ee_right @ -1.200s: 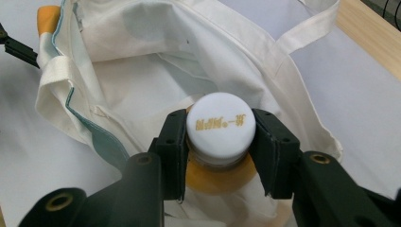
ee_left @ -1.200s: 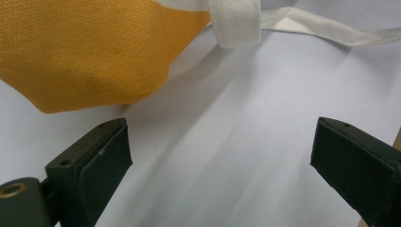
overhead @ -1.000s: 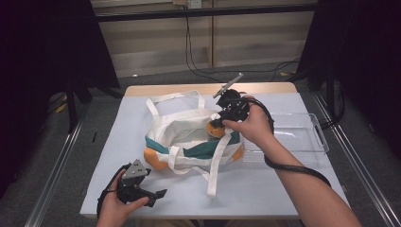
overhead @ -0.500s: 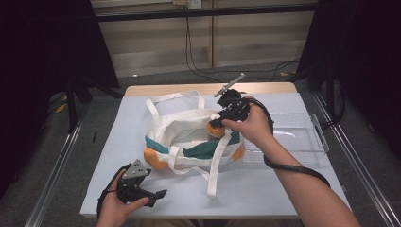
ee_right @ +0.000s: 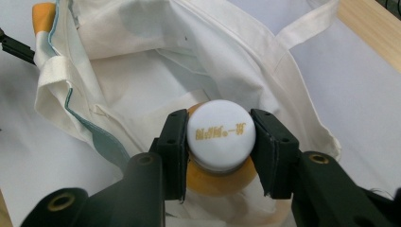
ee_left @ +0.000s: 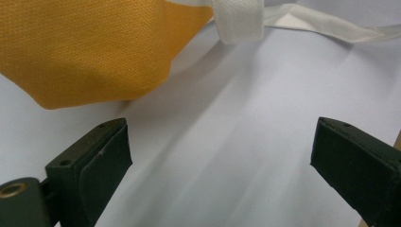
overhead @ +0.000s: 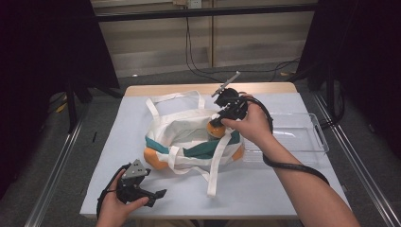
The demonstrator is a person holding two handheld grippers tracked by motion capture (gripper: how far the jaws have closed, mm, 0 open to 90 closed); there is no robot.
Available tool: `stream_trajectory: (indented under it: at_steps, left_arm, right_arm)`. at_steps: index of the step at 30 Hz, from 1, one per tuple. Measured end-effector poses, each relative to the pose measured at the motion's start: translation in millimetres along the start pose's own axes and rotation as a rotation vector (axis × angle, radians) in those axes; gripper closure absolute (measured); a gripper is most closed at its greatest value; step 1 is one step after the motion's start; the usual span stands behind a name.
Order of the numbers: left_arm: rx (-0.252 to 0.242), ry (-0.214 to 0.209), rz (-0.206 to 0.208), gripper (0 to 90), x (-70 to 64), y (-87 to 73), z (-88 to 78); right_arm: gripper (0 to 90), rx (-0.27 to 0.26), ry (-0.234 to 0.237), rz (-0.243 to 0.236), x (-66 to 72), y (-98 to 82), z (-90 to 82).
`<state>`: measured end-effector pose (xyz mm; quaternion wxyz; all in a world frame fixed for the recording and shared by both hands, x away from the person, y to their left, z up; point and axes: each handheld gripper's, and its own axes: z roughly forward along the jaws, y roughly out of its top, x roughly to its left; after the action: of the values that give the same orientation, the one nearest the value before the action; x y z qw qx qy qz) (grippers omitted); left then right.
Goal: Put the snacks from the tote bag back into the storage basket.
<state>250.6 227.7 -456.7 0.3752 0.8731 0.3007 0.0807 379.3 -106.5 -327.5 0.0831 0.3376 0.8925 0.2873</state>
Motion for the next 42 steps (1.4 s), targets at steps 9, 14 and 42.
stream_trajectory:
  at_steps: [9, 14, 42]
  left_arm:
    - [-0.002, 0.01, 0.01, 5.5, 1.5, 0.3, -1.0]
    - [-0.019, 0.004, 0.008, 5.6, 1.1, -0.1, 0.2]
    - [0.003, 0.008, 0.015, 5.6, 1.4, 0.1, -0.1]
  right_arm:
    - [59.7, 0.058, -0.008, 0.008, 0.7, 6.1, -3.7]
    - [59.7, 0.076, -0.018, 0.003, -0.9, 7.0, -7.1]
    - [59.7, 0.134, -0.01, 0.002, -6.3, 30.2, -47.2]
